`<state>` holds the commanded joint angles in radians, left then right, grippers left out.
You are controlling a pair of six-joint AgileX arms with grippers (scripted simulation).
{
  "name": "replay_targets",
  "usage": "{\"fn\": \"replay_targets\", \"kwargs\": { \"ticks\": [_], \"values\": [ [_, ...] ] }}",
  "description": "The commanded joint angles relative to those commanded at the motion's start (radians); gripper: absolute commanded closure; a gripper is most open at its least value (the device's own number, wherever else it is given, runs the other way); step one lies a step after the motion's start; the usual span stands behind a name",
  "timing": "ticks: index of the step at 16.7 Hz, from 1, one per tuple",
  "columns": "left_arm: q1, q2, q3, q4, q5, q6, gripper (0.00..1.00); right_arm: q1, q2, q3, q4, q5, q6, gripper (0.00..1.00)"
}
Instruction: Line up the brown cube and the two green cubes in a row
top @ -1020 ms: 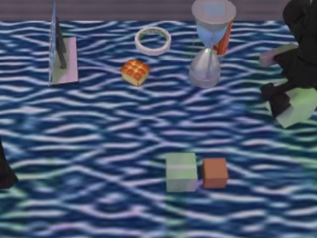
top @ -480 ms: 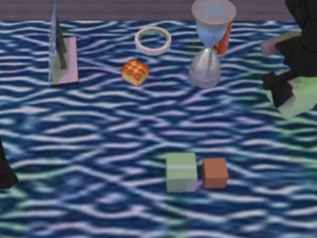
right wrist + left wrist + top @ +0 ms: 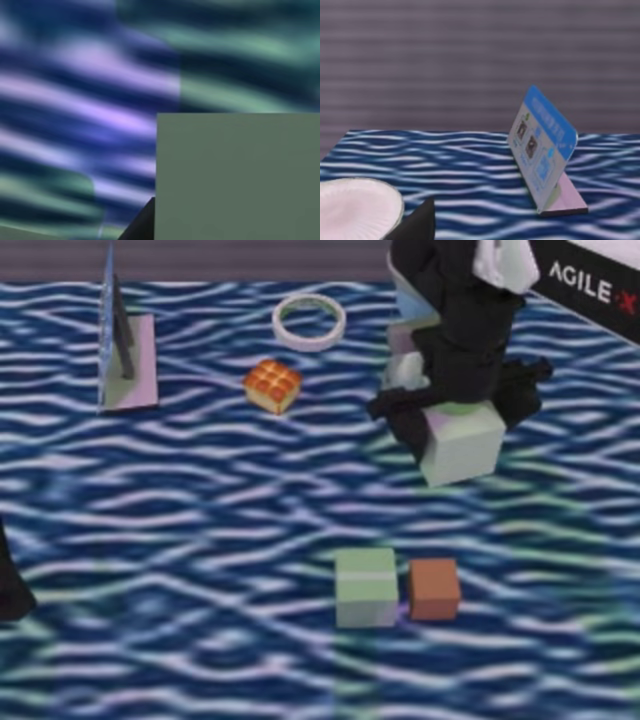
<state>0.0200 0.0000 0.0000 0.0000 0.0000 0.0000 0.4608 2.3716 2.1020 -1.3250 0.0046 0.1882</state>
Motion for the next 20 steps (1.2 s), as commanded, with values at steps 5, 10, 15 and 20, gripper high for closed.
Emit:
{"fn": "replay_targets", "kwargs": {
  "ticks": [5,10,15,20],
  "values": [
    [0.000,0.000,0.000,0.000,0.000,0.000,0.00,0.272,0.122,0.227,-0.126,-0.002,0.480,1.00],
    [0.000,0.000,0.000,0.000,0.000,0.000,0.00,0.459,0.171,0.373,-0.189,0.003,0.740,1.00],
    [0.000,0.000,0.000,0.000,0.000,0.000,0.00,0.484,0.174,0.391,-0.195,0.005,0.771,1.00],
    [0.000,0.000,0.000,0.000,0.000,0.000,0.00,0.483,0.161,0.314,-0.118,0.004,0.769,1.00]
  ]
}}
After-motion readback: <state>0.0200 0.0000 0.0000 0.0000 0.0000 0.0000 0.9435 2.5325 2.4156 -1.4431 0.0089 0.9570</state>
